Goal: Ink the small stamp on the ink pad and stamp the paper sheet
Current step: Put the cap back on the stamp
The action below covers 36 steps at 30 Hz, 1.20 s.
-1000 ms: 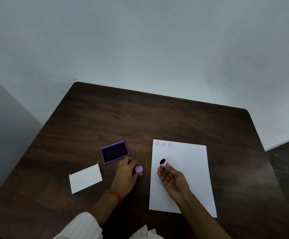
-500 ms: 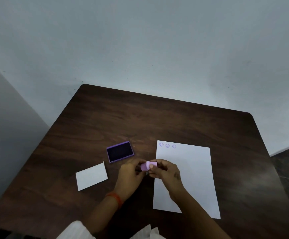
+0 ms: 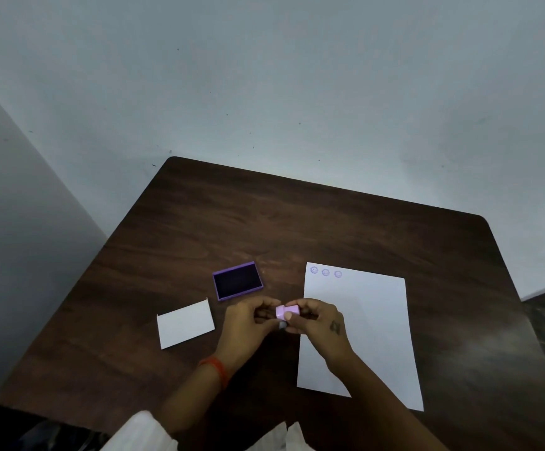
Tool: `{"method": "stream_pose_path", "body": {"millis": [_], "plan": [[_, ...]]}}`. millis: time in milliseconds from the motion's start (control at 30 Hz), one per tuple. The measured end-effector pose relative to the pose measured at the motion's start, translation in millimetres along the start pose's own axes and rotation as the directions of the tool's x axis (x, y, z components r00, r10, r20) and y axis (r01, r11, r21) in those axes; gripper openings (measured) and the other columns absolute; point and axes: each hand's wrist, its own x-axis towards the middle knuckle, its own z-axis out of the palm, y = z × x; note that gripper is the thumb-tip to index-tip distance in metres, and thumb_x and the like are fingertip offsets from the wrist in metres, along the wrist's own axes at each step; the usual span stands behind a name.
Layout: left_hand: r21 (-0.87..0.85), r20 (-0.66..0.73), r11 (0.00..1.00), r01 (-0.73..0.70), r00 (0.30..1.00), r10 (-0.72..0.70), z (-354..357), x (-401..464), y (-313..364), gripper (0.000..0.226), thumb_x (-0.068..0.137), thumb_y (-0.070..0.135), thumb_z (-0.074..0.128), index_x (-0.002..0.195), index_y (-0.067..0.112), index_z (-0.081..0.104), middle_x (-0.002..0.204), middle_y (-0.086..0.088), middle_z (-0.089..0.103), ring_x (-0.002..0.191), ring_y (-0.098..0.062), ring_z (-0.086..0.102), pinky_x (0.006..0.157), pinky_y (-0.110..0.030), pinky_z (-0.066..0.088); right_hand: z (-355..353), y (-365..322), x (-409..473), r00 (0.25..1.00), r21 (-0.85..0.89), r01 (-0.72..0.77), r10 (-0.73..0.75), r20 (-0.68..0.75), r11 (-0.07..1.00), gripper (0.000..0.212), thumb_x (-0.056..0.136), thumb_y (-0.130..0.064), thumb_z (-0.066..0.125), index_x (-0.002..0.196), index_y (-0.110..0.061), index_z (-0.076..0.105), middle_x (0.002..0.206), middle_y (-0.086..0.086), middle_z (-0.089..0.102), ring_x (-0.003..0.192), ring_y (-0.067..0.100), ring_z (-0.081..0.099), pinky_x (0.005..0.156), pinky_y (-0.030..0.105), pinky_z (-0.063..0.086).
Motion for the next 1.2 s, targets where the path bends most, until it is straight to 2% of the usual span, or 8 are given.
{"method": "stream_pose_path", "body": {"millis": [67, 200, 367, 533, 667, 967, 1067, 1200], "plan": [[-0.014, 0.005, 1.0, -0.02, 1.0, 0.02, -1, -2, 2, 0.029, 0.073, 0.01, 0.073, 0.082, 0.037, 0.065, 0.083, 0.019, 0.067, 0.079, 0.011, 0.064, 0.065, 0.0, 0.047, 0, 1, 0, 0.999, 0.057, -0.042, 0.04, 0.031, 0.998, 0.02, 0.077, -0.024, 0.072, 0.092, -0.01, 0.07, 0.092, 0.012, 0.073, 0.073, 0.015, 0.07, 0.071, 0.024, 0.06], [-0.026, 0.014, 0.999, -0.034, 0.999, 0.034, -2, -5, 5, 0.027, 0.074, 0.012, 0.073, 0.08, 0.037, 0.066, 0.082, 0.018, 0.068, 0.079, 0.01, 0.064, 0.066, 0.0, 0.047, -2, 0, -2, 0.992, 0.116, -0.107, 0.098, 0.086, 0.987, 0.024, 0.081, -0.03, 0.066, 0.094, -0.01, 0.068, 0.087, 0.01, 0.071, 0.06, 0.008, 0.07, 0.054, 0.01, 0.053], [-0.028, -0.002, 0.998, -0.056, 0.998, 0.056, -1, -7, 7, 0.025, 0.073, 0.016, 0.074, 0.08, 0.039, 0.066, 0.083, 0.019, 0.069, 0.081, 0.009, 0.064, 0.068, 0.0, 0.047, -7, 4, -4, 0.997, 0.112, -0.04, 0.032, 0.072, 0.993, 0.025, 0.078, -0.027, 0.071, 0.099, -0.015, 0.066, 0.101, 0.009, 0.07, 0.09, 0.022, 0.068, 0.081, 0.03, 0.058], [-0.008, 0.012, 0.999, -0.051, 0.999, 0.051, 0, -10, 4, 0.024, 0.073, 0.017, 0.074, 0.083, 0.037, 0.066, 0.085, 0.017, 0.069, 0.082, 0.01, 0.063, 0.069, 0.0, 0.047, -10, 4, -5, 0.991, 0.105, -0.094, 0.083, 0.105, 0.99, 0.027, 0.081, -0.034, 0.065, 0.094, -0.011, 0.069, 0.086, 0.008, 0.073, 0.069, 0.012, 0.072, 0.067, 0.017, 0.058], [-0.002, 0.005, 0.999, -0.055, 0.998, 0.055, 1, -11, 4, 0.023, 0.074, 0.019, 0.074, 0.084, 0.038, 0.066, 0.086, 0.017, 0.069, 0.083, 0.009, 0.064, 0.068, -0.001, 0.048, -10, 5, -7, 0.991, 0.173, -0.063, 0.041, 0.126, 0.983, 0.026, 0.076, -0.027, 0.073, 0.097, -0.013, 0.068, 0.095, 0.01, 0.072, 0.083, 0.022, 0.072, 0.08, 0.033, 0.06], [0.047, -0.058, 0.996, -0.071, 0.996, 0.074, 4, -12, -2, 0.025, 0.076, 0.016, 0.071, 0.088, 0.038, 0.067, 0.087, 0.016, 0.07, 0.082, 0.005, 0.065, 0.074, -0.008, 0.053, 0, 0, -8, 0.988, 0.23, -0.088, 0.057, 0.141, 0.969, 0.018, 0.075, -0.02, 0.074, 0.093, -0.017, 0.068, 0.09, 0.004, 0.071, 0.075, 0.014, 0.071, 0.064, 0.019, 0.058], [0.071, -0.088, 0.997, -0.023, 0.996, 0.029, 5, -10, -5, 0.036, 0.075, 0.014, 0.072, 0.109, 0.025, 0.064, 0.104, 0.008, 0.068, 0.092, -0.002, 0.064, 0.087, -0.023, 0.055, 6, -2, -4, 0.998, 0.086, 0.017, -0.021, 0.053, 0.996, 0.015, 0.074, -0.019, 0.075, 0.078, -0.03, 0.065, 0.079, -0.009, 0.068, 0.069, 0.006, 0.068, 0.058, 0.009, 0.052], [0.119, -0.127, 0.992, 0.036, 0.992, -0.02, 1, -6, -9, 0.064, 0.07, 0.016, 0.077, 0.128, 0.023, 0.049, 0.117, 0.007, 0.058, 0.086, 0.002, 0.057, 0.079, -0.014, 0.044, 13, 2, 12, 0.988, -0.172, 0.118, -0.133, -0.077, 0.978, 0.009, 0.077, -0.022, 0.07, 0.085, -0.017, 0.068, 0.079, -0.005, 0.066, 0.076, 0.011, 0.063, 0.071, 0.017, 0.05]]}}
